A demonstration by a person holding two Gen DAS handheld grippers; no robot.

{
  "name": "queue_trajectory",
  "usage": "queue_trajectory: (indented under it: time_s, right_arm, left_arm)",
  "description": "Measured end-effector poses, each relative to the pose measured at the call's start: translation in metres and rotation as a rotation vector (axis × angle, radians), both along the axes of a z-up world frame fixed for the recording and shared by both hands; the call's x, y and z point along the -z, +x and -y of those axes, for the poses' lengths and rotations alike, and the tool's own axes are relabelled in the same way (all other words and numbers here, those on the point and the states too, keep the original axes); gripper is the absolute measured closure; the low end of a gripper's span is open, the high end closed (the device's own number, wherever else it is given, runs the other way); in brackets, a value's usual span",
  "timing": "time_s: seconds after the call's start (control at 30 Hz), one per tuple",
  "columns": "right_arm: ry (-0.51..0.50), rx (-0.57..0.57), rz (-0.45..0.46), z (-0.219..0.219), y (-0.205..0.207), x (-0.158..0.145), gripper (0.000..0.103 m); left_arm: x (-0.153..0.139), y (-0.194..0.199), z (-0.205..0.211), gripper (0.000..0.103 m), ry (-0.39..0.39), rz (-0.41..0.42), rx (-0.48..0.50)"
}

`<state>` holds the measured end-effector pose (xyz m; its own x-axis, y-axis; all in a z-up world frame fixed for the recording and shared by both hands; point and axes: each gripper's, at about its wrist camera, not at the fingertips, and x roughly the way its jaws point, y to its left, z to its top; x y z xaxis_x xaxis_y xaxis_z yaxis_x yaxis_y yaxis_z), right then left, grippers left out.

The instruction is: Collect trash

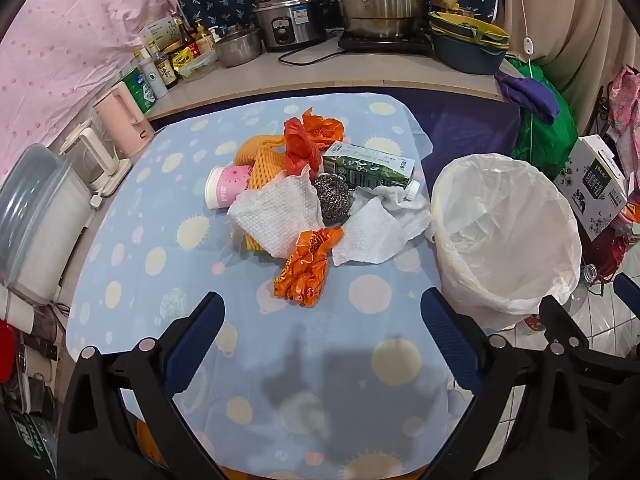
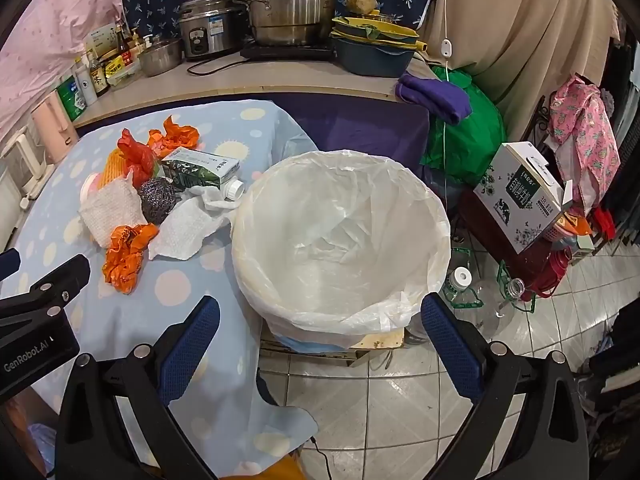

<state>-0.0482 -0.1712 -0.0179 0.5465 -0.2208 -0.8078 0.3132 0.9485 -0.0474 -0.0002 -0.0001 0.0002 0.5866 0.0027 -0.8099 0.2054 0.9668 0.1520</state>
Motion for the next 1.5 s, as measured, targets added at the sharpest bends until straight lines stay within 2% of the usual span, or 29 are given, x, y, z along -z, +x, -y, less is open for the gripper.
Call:
queue_trajectory:
  time_s: [1.5]
  right_arm:
    - [0.001, -0.002, 0.001, -0.0004, -0.0023, -0.004, 0.007]
  left_arm:
    - [-0.0003, -0.0007, -0.0002, 0.009, -0.003, 0.003, 0.002]
